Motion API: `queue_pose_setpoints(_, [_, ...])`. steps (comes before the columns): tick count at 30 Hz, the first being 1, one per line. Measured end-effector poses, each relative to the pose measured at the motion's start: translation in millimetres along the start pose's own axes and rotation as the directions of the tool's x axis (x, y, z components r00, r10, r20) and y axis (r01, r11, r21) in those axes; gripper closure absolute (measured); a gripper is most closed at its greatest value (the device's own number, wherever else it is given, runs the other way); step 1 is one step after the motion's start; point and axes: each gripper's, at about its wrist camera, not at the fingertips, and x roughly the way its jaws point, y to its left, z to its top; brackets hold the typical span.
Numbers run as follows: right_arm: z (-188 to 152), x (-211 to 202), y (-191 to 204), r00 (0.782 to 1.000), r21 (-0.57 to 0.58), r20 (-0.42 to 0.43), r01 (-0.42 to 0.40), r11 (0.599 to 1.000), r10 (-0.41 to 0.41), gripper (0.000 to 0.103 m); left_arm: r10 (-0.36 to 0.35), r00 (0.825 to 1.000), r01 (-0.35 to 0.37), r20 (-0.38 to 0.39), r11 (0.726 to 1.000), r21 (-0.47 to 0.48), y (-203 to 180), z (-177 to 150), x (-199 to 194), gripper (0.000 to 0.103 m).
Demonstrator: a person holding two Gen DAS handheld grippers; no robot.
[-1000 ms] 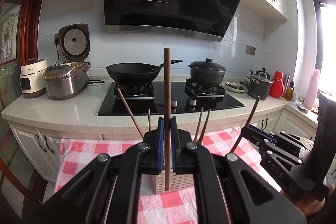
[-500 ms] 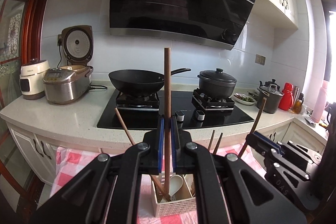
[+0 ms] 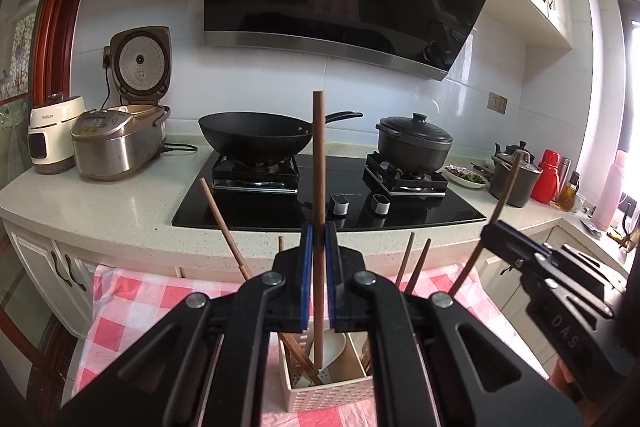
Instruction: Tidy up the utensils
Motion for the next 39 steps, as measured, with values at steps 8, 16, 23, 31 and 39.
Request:
queue_pose_setpoints(8, [-10.2, 15.4, -0.4, 0.999, 0.018, -0.043, -0.003, 1.000, 0.003, 0.097, -0.015, 0.997, 0.014, -0.071, 1.000, -0.008, 1.9, -25.6, 17.5, 0.097])
queue_pose_setpoints(16, [-13.9, 21.3, 1.2, 0.998, -0.004, -0.063, 0.000, 1.000, 0.000, 0.096, -0.026, 0.993, 0.022, -0.112, 0.999, -0.040, 10.3, -40.9, 26.8, 0.097])
queue_pose_setpoints(23, [-38.4, 56.3, -16.4, 0.978, 0.077, -0.209, -0.001, 0.997, 0.017, 0.063, 0.030, 0.992, -0.036, -0.123, 0.998, -0.045, 15.8, -48.0, 31.7, 0.031])
queue_pose_setpoints(31, [-62.7, 26.8, -30.9, 0.988, 0.117, -0.154, 0.016, 0.993, 0.002, 0.054, 0.168, 0.986, -0.164, 0.008, 0.974, -0.156, 50.0, -58.2, -10.5, 0.012])
queue_pose_setpoints(39, [-97.6, -2.2, -28.0, 0.987, 0.138, -0.162, 0.011, 0.990, 0.012, 0.049, 0.244, 0.970, -0.241, 0.008, 0.963, -0.123, 50.7, -103.1, -45.6, 0.005])
